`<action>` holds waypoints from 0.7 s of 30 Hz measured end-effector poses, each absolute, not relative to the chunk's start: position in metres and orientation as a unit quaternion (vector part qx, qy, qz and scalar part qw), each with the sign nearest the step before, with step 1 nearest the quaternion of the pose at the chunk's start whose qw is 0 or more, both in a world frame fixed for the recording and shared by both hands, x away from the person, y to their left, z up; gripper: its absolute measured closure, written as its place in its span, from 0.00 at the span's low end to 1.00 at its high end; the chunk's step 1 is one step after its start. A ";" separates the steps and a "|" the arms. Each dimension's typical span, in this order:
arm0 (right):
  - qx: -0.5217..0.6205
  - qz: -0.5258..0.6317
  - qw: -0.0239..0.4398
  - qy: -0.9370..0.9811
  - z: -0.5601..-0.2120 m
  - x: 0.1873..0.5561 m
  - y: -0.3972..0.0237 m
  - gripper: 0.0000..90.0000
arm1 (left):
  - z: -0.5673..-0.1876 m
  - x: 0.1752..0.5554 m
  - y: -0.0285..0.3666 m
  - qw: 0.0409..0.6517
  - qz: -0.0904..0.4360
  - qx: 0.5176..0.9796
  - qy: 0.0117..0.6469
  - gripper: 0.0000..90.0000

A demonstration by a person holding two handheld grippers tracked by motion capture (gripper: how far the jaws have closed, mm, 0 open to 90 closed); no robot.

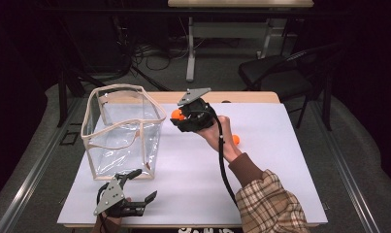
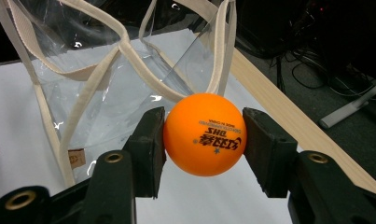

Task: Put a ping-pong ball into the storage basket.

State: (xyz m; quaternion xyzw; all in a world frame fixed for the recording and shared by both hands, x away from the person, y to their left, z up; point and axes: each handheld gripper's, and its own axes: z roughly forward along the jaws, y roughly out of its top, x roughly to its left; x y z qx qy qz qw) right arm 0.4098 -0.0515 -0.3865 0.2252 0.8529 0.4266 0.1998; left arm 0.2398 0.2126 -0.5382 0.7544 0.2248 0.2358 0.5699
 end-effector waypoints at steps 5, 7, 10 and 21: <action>0.221 0.426 0.202 0.854 -0.382 0.411 -0.047 0.56 | -0.538 0.240 0.213 0.569 0.237 0.755 0.225 0.17; 0.220 0.424 0.203 0.855 -0.380 0.411 -0.045 0.56 | -0.538 0.240 0.212 0.569 0.237 0.755 0.225 0.17; 0.216 0.422 0.204 0.857 -0.377 0.412 -0.042 0.56 | -0.538 0.240 0.213 0.569 0.237 0.755 0.225 0.17; 0.207 0.419 0.205 0.860 -0.370 0.416 -0.027 0.56 | -0.538 0.240 0.213 0.569 0.237 0.755 0.224 0.17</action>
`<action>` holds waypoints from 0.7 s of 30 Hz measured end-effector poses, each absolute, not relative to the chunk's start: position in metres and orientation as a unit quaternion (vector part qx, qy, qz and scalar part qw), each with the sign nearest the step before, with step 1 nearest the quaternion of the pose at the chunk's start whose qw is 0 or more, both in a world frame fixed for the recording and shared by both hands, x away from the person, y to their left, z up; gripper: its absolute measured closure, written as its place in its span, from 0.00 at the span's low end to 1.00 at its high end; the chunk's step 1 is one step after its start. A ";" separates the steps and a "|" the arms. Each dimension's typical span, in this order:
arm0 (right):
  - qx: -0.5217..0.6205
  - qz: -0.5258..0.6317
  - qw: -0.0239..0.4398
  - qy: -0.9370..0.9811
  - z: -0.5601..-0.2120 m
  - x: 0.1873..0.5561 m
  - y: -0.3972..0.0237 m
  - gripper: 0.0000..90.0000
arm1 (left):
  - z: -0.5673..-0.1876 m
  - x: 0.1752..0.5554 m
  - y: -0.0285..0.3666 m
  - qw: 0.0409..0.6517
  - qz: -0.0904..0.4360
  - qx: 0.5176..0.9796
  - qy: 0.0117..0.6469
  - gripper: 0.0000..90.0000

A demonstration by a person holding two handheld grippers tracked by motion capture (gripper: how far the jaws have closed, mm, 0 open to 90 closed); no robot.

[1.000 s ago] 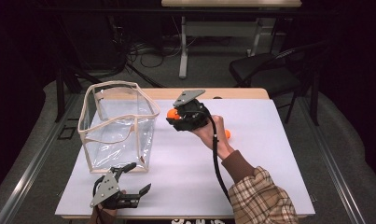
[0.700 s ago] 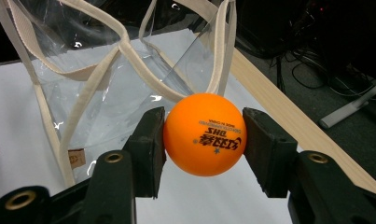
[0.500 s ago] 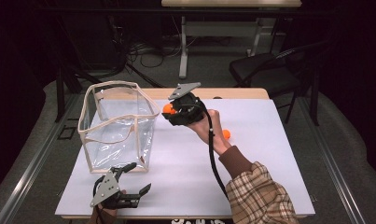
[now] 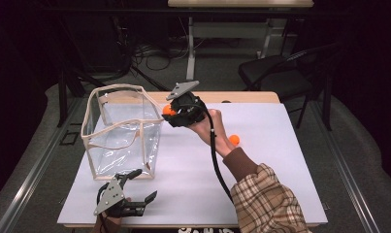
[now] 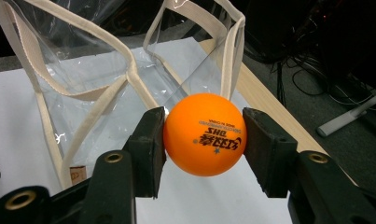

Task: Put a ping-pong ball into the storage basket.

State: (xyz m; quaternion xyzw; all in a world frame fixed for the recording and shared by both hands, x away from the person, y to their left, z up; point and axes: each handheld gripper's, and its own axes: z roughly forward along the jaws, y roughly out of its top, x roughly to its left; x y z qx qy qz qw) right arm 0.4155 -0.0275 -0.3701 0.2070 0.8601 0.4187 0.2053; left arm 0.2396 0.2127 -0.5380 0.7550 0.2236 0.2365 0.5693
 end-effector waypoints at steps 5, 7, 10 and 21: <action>0.205 0.419 0.205 0.860 -0.367 0.418 -0.022 0.56 | -0.538 0.239 0.213 0.571 0.236 0.754 0.223 0.17; 0.205 0.420 0.204 0.860 -0.366 0.419 -0.019 0.56 | -0.538 0.239 0.213 0.570 0.236 0.755 0.222 0.17; 0.204 0.421 0.204 0.860 -0.365 0.421 -0.016 0.56 | -0.538 0.240 0.213 0.571 0.236 0.754 0.223 0.17; 0.202 0.419 0.205 0.861 -0.358 0.427 -0.007 0.56 | -0.538 0.239 0.213 0.570 0.235 0.755 0.223 0.17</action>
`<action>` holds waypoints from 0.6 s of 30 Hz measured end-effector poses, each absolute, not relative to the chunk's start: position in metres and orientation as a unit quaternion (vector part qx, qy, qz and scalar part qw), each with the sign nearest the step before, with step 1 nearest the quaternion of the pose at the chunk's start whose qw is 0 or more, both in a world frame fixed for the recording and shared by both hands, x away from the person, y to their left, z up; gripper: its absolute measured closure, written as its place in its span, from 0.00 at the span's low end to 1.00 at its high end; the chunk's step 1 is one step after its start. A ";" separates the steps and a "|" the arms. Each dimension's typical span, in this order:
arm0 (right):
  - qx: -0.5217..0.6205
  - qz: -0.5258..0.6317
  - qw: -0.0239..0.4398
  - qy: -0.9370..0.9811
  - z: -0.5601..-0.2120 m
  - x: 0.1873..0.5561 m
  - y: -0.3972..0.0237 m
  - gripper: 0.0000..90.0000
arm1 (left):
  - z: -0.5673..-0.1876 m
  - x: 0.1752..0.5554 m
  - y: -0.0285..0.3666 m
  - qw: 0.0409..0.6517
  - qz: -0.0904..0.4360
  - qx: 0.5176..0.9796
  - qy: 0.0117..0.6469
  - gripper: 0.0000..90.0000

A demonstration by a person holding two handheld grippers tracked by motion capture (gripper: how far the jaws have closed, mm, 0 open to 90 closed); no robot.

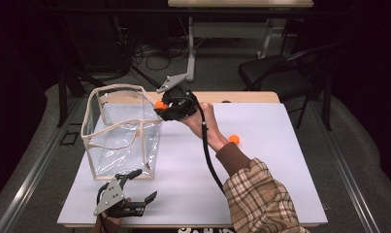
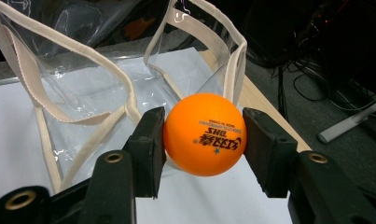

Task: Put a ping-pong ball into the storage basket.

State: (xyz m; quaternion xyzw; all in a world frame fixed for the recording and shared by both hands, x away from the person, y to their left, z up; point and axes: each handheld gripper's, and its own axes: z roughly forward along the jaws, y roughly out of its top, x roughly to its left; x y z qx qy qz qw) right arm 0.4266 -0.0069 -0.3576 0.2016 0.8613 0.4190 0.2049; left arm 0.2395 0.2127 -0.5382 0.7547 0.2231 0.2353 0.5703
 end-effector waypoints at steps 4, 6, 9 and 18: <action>0.199 0.419 0.203 0.863 -0.355 0.428 -0.001 0.56 | -0.538 0.239 0.213 0.570 0.235 0.755 0.222 0.17; 0.198 0.419 0.203 0.863 -0.355 0.429 0.001 0.56 | -0.538 0.239 0.213 0.571 0.235 0.754 0.223 0.17; 0.197 0.417 0.204 0.864 -0.354 0.430 0.005 0.56 | -0.538 0.239 0.213 0.570 0.235 0.755 0.223 0.17; 0.201 0.414 0.196 0.866 -0.355 0.438 0.014 0.56 | -0.539 0.240 0.213 0.570 0.235 0.754 0.225 0.17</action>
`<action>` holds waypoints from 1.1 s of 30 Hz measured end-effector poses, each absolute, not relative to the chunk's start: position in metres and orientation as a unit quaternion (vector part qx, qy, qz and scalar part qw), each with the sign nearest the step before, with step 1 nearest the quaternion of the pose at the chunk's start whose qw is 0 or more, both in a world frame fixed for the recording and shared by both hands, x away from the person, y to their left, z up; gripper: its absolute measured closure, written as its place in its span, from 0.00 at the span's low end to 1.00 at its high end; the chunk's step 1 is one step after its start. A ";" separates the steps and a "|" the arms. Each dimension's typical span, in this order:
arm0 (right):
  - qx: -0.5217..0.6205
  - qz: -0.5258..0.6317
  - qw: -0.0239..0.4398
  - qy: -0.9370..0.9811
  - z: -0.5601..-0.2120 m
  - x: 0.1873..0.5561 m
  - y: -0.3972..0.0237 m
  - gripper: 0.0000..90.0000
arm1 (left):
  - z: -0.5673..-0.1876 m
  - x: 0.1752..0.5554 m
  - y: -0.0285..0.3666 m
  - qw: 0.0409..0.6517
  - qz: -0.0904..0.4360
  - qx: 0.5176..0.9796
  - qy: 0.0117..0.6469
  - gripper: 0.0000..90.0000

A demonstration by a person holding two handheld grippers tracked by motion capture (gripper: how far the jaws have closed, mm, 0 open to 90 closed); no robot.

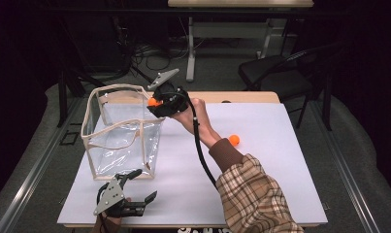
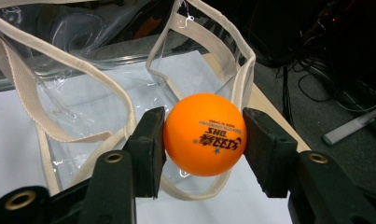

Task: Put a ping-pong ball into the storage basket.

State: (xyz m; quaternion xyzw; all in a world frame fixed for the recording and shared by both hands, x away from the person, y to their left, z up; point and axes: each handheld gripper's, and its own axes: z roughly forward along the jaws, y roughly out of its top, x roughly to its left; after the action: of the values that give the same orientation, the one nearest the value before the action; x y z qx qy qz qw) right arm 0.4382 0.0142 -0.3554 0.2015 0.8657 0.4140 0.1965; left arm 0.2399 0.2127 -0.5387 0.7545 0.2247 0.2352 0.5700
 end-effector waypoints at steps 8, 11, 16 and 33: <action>0.205 0.415 0.190 0.866 -0.356 0.444 0.025 0.56 | -0.539 0.240 0.213 0.571 0.235 0.754 0.224 0.17; 0.207 0.411 0.189 0.868 -0.356 0.445 0.029 0.56 | -0.538 0.240 0.213 0.571 0.234 0.755 0.224 0.17; 0.207 0.406 0.190 0.870 -0.358 0.448 0.036 0.56 | -0.539 0.240 0.213 0.572 0.235 0.753 0.224 0.17; 0.216 0.399 0.179 0.873 -0.367 0.460 0.044 0.56 | -0.538 0.240 0.212 0.575 0.231 0.753 0.220 0.17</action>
State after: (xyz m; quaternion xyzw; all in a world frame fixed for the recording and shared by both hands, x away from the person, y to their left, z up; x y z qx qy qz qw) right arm 0.4596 0.0442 -0.3667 0.2164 0.8728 0.3992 0.1792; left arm 0.2398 0.2117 -0.5380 0.7534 0.2197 0.2315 0.5750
